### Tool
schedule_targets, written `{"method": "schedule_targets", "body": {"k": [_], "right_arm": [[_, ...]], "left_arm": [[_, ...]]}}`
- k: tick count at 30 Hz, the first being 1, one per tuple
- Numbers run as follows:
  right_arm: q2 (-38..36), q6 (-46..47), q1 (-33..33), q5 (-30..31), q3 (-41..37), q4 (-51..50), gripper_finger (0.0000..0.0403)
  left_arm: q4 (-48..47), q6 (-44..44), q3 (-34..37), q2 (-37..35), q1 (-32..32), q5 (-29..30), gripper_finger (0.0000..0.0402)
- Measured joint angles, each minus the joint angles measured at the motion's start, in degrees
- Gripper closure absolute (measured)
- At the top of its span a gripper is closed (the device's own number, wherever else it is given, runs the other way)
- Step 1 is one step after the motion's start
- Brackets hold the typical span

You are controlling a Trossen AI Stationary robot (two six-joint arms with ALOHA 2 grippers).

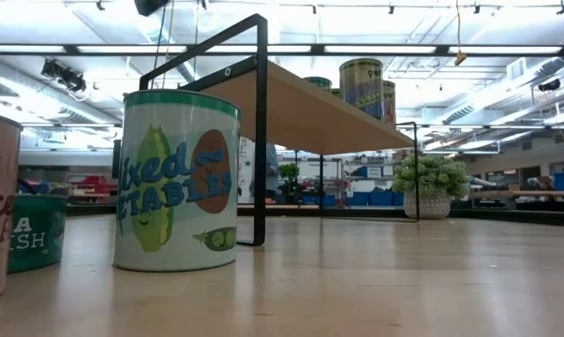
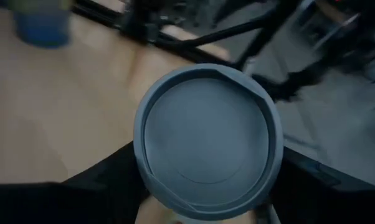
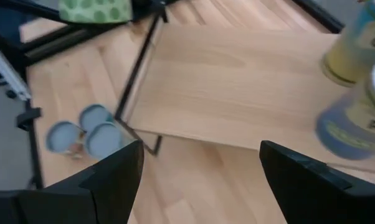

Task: Pick and place cans onto a shelf
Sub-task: Put the canned green peas on the shelf

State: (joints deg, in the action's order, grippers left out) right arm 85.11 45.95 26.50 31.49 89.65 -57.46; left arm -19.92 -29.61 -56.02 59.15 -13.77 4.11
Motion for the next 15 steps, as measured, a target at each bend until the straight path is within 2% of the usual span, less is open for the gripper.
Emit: {"method": "schedule_targets", "body": {"k": [5,15], "right_arm": [[0.58,-0.45,-0.91,4.69,-2.88,-1.66,0.0077],[-0.14,-5.3,-7.22,1.87,-11.8,5.16,0.0077]], "left_arm": [[-2.33,6.13,-2.29,4.22,6.84,0.21,0.0123],[-1.85,13.8,-2.81,10.99,16.09,-0.26,0.0123]]}}
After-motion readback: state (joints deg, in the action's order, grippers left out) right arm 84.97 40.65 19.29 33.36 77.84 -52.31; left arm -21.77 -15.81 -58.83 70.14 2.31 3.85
